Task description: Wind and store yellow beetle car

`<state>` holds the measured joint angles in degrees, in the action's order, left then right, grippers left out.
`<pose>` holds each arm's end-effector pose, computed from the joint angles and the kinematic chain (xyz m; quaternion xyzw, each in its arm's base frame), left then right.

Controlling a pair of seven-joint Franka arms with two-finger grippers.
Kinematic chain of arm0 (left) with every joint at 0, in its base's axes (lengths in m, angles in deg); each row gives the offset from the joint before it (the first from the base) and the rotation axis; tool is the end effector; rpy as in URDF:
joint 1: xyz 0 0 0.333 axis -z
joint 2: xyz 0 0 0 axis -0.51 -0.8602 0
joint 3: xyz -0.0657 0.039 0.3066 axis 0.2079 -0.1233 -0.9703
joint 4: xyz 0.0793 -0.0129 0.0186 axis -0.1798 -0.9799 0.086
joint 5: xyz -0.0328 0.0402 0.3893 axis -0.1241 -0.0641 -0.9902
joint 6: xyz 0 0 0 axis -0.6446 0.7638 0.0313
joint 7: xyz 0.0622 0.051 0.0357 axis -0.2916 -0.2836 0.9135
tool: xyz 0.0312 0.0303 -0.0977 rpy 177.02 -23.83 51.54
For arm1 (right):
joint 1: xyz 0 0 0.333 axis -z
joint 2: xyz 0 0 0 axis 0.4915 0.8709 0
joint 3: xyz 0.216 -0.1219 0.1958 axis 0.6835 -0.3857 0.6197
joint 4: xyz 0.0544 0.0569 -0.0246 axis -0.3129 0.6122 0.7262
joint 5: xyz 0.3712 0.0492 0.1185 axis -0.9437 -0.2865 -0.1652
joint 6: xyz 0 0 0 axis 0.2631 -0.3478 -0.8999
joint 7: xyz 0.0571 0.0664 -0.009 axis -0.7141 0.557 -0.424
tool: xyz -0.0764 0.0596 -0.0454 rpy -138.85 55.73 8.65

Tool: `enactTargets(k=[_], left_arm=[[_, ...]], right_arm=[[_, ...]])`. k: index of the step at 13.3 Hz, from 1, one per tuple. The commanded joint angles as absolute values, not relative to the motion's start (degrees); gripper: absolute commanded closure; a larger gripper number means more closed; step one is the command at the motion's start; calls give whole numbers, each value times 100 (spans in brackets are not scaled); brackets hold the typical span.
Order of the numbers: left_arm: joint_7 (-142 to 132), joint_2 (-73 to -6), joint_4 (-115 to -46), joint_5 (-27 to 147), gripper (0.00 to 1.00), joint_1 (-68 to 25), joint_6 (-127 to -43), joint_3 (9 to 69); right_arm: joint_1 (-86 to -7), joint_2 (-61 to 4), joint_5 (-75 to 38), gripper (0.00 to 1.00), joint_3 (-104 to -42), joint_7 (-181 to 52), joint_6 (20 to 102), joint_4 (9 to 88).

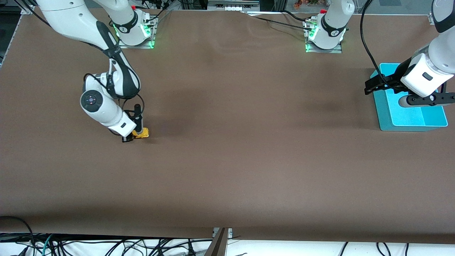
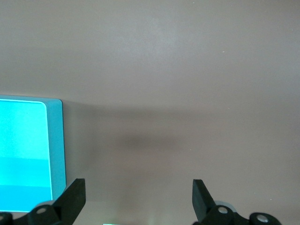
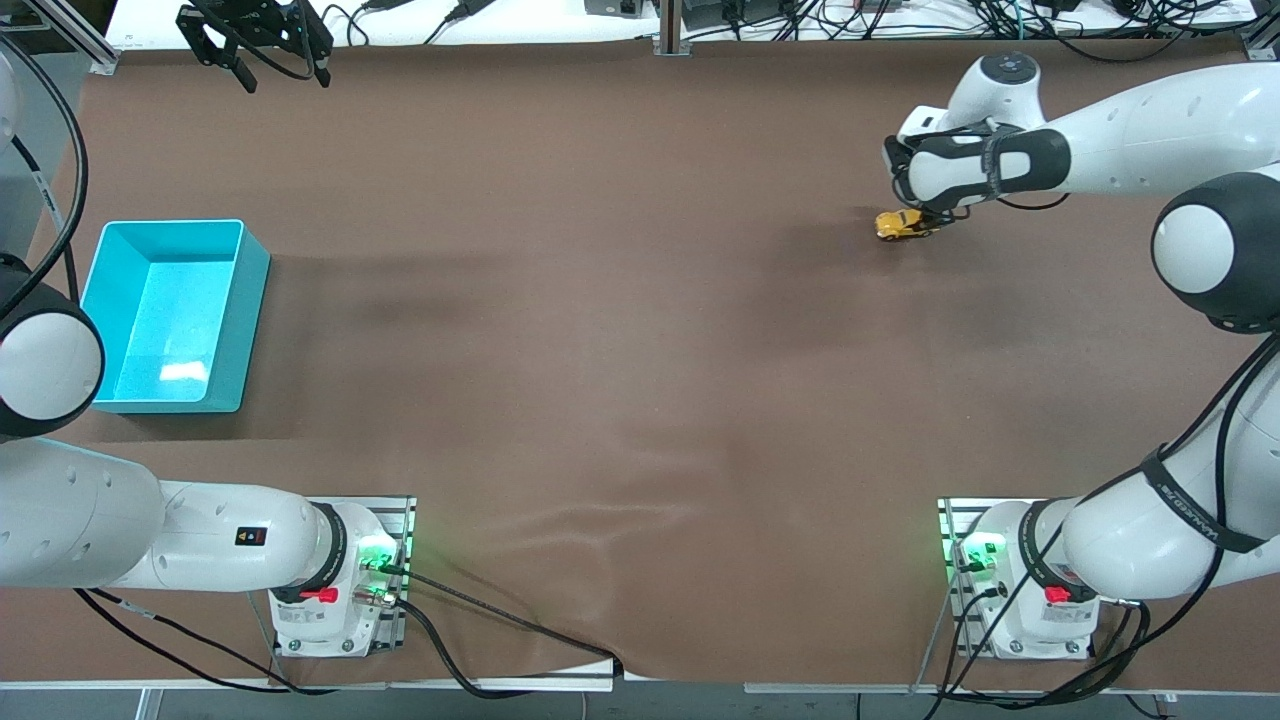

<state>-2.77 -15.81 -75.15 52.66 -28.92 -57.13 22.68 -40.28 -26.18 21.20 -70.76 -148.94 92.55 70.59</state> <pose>0.5552 -0.0378 0.5677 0.9968 0.0422 -0.0668 0.0085 0.5742 0.0792 0.2013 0.6429 0.7655 -0.0145 0.0201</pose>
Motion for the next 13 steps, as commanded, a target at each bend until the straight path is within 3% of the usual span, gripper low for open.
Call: enactTargets(k=[1, 8, 9, 10, 11, 13], left_arm=[[-330, -1566, -7512, 5306, 0, -2943, -5639, 2294], [-339, -1575, -7477, 5297, 0, -2943, -5586, 2294], [-339, -1575, -7477, 5297, 0, -2943, -5577, 2303], [-339, -1575, -7477, 5297, 0, -2943, -5577, 2321], [-339, -1575, -7477, 5289, 0, -2934, -5577, 2321], [-374, -1584, -7485, 5271, 0, -2943, -5577, 2321]], right_arm=[[-3736, -2437, 2089, 78, -7052, -15350, 9333, 7059], [-3462, -2455, 2080, 77, -7052, -15510, 9325, 7050], [-3462, -2463, 2080, 73, -7052, -15493, 9316, 7050], [-3462, -2489, 2080, 45, -7052, -15449, 9298, 7041], [-3462, -2507, 2080, 0, -7052, -15466, 9290, 6980], [-3471, -2647, 2080, 0, -7052, -15458, 9071, 6883]])
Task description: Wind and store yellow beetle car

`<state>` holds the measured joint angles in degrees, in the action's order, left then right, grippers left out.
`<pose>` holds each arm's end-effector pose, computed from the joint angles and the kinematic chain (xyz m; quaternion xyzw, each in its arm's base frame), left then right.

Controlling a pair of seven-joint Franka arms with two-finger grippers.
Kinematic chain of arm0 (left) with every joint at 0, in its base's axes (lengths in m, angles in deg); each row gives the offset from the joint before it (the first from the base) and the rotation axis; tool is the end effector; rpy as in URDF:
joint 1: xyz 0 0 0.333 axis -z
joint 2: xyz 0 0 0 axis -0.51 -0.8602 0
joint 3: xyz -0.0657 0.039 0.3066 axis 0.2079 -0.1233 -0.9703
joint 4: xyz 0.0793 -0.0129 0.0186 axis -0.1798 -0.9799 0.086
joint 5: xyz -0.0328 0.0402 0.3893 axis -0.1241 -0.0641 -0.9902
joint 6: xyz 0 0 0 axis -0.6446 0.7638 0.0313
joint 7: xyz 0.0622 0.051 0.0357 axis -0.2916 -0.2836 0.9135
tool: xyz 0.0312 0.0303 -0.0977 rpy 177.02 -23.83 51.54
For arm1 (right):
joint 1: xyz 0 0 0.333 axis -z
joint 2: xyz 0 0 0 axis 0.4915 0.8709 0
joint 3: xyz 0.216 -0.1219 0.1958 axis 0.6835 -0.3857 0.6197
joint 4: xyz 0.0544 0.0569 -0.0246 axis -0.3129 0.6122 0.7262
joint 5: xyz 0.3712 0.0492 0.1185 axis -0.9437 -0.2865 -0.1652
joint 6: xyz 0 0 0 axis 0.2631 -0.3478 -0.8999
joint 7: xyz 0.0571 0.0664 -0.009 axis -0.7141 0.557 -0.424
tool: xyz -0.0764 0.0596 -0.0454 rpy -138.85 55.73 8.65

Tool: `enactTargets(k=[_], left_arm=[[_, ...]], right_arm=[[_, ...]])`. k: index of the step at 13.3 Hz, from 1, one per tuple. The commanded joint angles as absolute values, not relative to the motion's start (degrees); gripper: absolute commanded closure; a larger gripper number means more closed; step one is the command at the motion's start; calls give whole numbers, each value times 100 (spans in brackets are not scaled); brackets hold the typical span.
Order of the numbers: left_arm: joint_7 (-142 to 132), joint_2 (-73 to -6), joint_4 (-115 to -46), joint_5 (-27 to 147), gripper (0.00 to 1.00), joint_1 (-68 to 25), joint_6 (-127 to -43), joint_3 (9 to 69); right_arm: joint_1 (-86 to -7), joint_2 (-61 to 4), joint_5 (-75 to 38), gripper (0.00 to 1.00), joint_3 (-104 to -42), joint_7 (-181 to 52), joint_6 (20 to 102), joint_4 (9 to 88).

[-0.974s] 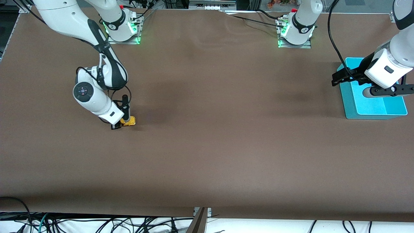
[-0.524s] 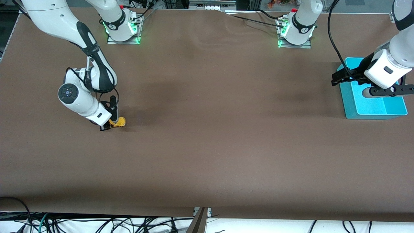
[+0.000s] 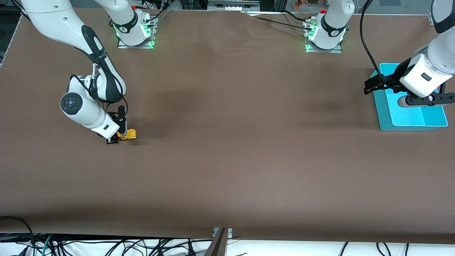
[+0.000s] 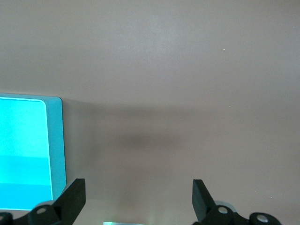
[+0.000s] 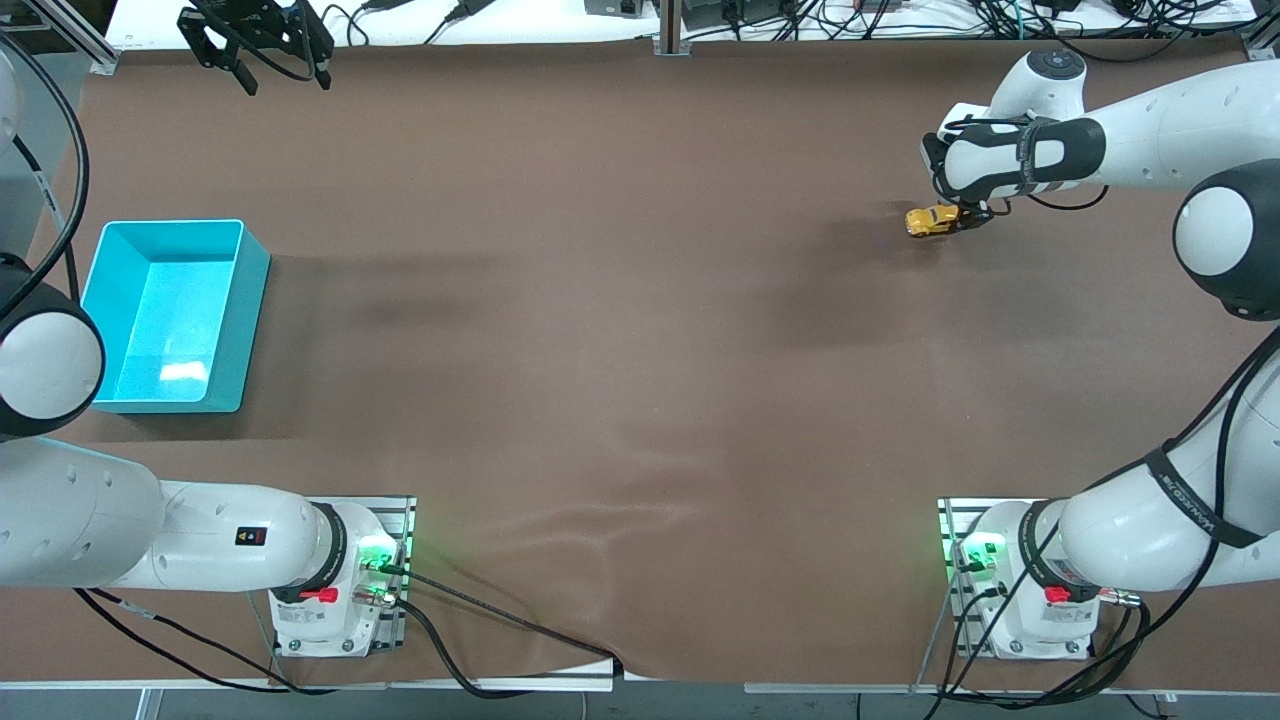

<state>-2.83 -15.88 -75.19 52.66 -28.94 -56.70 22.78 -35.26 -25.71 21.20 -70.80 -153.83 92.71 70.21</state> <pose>0.5545 -0.0385 0.5661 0.9966 0.0409 -0.0715 0.0080 0.5807 0.0284 0.1993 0.6439 0.7647 -0.0160 0.0195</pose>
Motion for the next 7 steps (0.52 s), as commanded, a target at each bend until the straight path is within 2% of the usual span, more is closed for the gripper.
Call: enactTargets(k=[1, 4, 7], left_arm=[[-461, -1592, -7494, 5262, 0, -2934, -5577, 2321], [-462, -1592, -7494, 5271, 0, -2882, -5577, 2338], [-427, -1610, -7503, 5289, 0, -2855, -5594, 2356]], right_arm=[[-3471, -2709, 2080, 0, -7052, -15449, 8913, 6787], [-3471, -2806, 2080, 0, -7052, -15457, 8420, 6541], [-3471, -2868, 2080, 0, -7052, -15440, 8305, 6514]])
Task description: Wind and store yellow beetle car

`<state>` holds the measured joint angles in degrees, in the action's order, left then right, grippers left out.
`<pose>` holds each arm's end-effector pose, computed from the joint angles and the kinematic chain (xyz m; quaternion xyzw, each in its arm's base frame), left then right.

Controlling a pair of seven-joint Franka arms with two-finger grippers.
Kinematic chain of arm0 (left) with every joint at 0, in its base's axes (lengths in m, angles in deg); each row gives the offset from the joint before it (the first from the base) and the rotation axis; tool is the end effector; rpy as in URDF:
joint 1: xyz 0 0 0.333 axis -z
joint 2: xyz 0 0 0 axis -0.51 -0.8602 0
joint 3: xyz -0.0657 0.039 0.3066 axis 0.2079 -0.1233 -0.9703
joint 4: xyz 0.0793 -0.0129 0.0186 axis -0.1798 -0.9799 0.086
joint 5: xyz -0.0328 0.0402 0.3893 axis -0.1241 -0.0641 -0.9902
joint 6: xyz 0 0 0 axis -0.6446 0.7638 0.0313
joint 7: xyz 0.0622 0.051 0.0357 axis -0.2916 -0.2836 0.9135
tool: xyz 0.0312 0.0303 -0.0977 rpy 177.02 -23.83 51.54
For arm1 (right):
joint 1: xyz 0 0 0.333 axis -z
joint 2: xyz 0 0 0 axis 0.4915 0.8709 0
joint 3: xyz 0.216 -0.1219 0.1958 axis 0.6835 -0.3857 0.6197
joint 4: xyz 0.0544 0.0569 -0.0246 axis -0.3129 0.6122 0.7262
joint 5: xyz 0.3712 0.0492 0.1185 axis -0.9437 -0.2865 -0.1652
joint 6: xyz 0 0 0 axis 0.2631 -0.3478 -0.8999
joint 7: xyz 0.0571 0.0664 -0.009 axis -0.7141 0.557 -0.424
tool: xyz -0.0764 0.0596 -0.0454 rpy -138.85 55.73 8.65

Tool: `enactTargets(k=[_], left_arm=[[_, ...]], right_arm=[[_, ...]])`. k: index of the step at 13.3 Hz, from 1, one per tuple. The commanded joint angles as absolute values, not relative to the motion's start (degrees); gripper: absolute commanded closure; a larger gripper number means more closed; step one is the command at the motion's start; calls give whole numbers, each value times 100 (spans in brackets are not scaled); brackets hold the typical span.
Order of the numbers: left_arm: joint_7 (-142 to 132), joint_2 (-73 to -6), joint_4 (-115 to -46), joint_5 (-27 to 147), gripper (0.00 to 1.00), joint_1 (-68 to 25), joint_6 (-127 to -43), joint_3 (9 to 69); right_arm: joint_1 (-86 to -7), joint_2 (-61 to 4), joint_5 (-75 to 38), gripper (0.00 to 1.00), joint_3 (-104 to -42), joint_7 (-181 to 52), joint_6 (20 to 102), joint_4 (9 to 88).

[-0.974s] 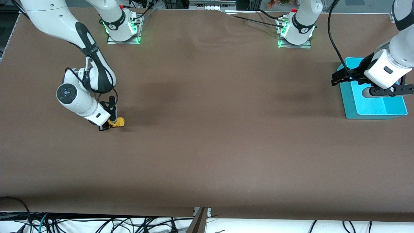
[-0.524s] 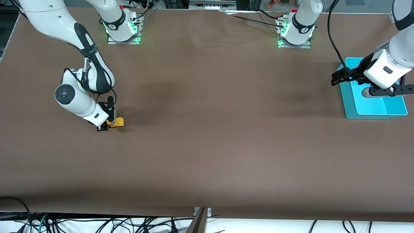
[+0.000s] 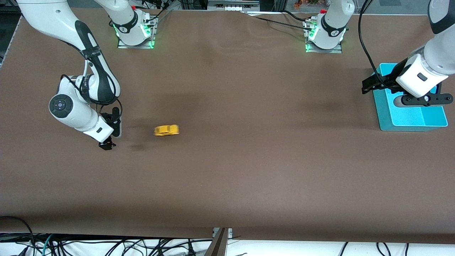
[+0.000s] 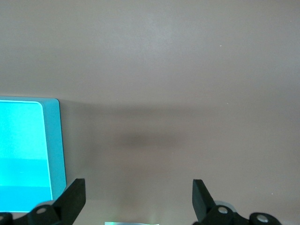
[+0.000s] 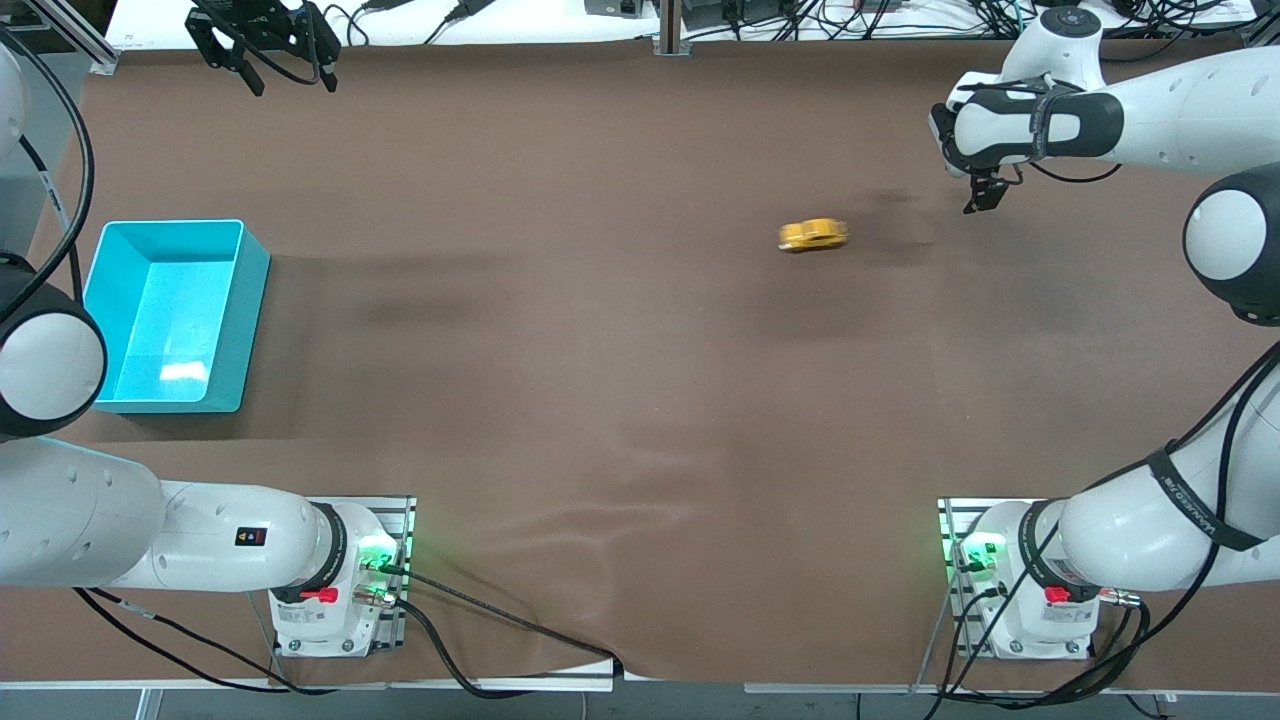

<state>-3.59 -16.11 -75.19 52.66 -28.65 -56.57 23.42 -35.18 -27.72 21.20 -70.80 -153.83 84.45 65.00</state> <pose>0.5545 -0.0475 0.5638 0.9968 0.0262 -0.0747 0.0078 0.6023 0.0284 0.2424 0.6463 0.7626 -0.0236 0.0142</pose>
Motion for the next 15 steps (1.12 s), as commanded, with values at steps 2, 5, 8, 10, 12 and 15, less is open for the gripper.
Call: enactTargets(k=[2, 5, 8, 10, 12, 15], left_arm=[[-436, -1601, -7547, 5297, 0, -2855, -5621, 2382], [-453, -1575, -7661, 5297, 0, -2917, -5665, 2391], [-445, -1557, -7740, 5306, 0, -2934, -5700, 2391], [-445, -1505, -7924, 5306, 0, -2943, -5840, 2391], [-445, -1504, -8021, 5306, 0, -2952, -5920, 2391], [-453, -1513, -8127, 5306, 0, -3013, -5937, 2382]], right_arm=[[-3471, -2920, 2063, 0, -7052, -15387, 8261, 6505], [-3471, -3148, 2063, 0, -7043, -14608, 8060, 6435], [-3480, -3394, 2063, 0, -7017, -13326, 7490, 6155], [-3515, -3518, 2071, 0, -6999, -12360, 6789, 5743], [-3533, -3518, 2037, 0, -6999, -11419, 5779, 5006], [-3533, -3527, 1843, 0, -7025, -9977, 4293, 3995]])
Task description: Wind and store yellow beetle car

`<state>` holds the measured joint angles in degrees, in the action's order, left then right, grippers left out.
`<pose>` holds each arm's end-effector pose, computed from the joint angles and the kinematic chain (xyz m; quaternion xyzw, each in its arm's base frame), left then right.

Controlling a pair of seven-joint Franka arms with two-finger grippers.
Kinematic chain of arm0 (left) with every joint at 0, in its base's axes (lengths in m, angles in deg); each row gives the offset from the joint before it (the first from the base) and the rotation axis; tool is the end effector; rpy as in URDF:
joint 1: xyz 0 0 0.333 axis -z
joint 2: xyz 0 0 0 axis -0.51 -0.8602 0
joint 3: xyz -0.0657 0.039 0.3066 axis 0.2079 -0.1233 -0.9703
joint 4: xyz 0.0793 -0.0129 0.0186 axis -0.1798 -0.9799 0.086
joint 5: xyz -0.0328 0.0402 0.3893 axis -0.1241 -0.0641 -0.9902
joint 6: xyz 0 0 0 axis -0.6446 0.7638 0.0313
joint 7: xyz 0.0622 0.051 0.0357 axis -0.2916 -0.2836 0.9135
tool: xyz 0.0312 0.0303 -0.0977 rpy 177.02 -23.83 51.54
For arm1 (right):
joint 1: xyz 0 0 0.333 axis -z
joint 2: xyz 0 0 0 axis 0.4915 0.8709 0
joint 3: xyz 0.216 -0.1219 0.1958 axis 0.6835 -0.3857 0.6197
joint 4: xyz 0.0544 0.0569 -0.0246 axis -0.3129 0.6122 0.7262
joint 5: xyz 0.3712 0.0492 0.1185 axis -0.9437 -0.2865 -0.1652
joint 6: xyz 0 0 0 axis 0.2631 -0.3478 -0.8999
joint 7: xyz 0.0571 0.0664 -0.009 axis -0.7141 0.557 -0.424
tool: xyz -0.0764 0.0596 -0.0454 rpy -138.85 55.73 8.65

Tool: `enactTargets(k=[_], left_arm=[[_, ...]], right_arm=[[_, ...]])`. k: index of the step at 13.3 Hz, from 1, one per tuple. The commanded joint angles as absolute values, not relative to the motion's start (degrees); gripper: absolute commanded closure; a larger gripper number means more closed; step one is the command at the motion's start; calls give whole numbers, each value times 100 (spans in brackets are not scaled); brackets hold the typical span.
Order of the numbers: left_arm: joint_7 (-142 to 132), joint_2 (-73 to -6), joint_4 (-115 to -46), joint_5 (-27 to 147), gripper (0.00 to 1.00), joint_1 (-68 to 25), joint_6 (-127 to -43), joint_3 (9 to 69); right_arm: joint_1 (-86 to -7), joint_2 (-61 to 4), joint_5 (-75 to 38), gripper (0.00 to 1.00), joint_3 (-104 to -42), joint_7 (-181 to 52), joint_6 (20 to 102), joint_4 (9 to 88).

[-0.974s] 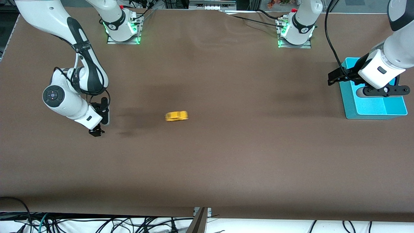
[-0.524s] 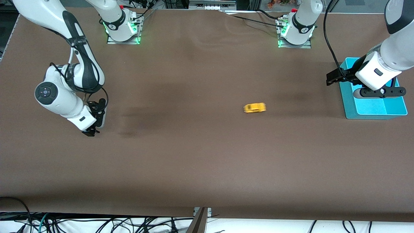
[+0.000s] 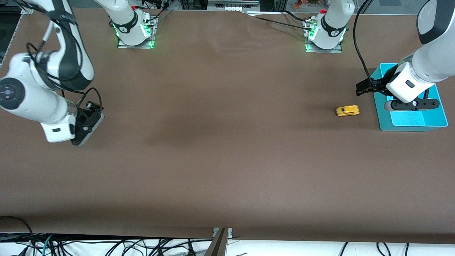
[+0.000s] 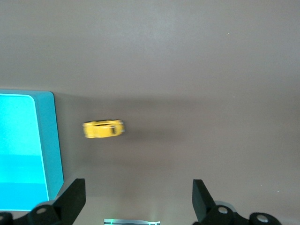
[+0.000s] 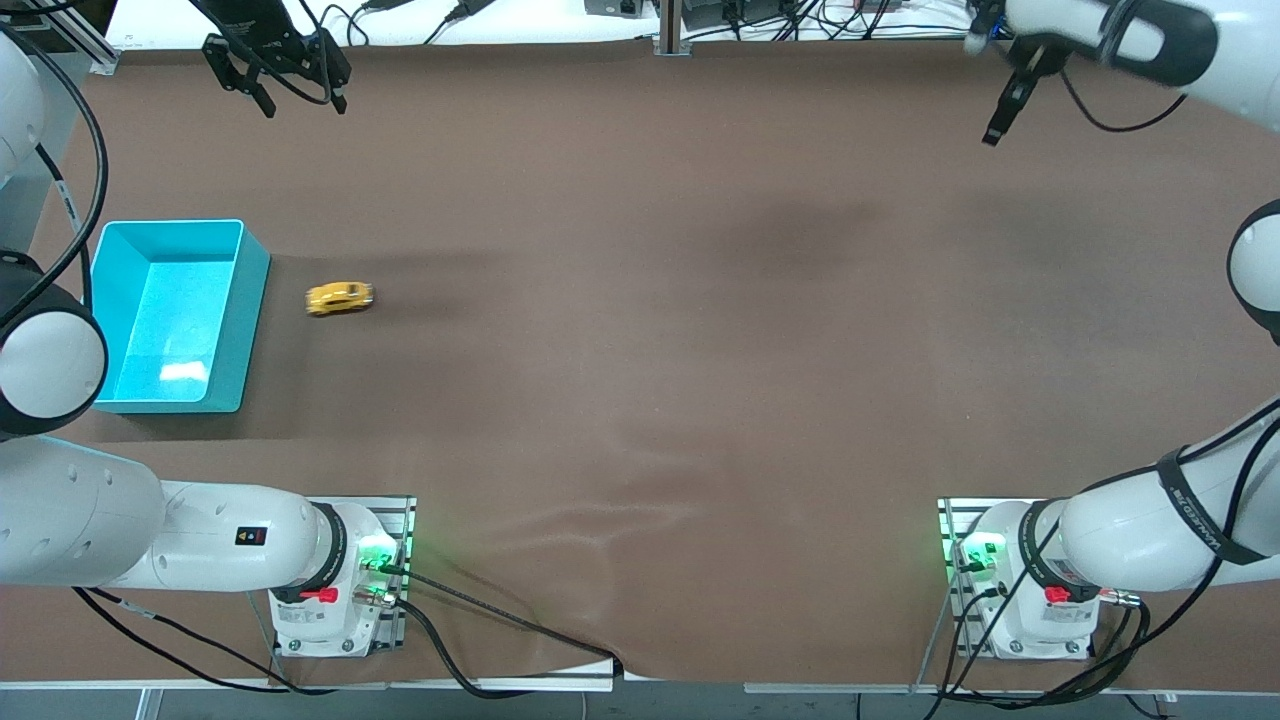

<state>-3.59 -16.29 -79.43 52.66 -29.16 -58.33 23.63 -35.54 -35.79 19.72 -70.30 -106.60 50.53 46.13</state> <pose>0.5518 -0.0442 0.5300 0.9948 0.0295 -0.0976 0.0057 0.6240 0.0386 0.4260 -0.8997 -0.4309 0.0686 0.0093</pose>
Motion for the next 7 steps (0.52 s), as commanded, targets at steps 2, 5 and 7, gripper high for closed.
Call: enactTargets(k=[2, 5, 7], left_arm=[[-480, -1513, -8232, 5306, 0, -3109, -6016, 2374], [-497, -1540, -8302, 5306, 0, -3189, -6078, 2365], [-532, -1540, -8486, 5306, 0, -3224, -6262, 2365]], right_arm=[[-3533, -3536, 1852, 0, -7043, -9527, 3536, 3362], [-3533, -3536, 1852, 0, -6999, -8534, 2919, 2797], [-3602, -3536, 1887, 0, -6990, -8391, 2777, 2551]])
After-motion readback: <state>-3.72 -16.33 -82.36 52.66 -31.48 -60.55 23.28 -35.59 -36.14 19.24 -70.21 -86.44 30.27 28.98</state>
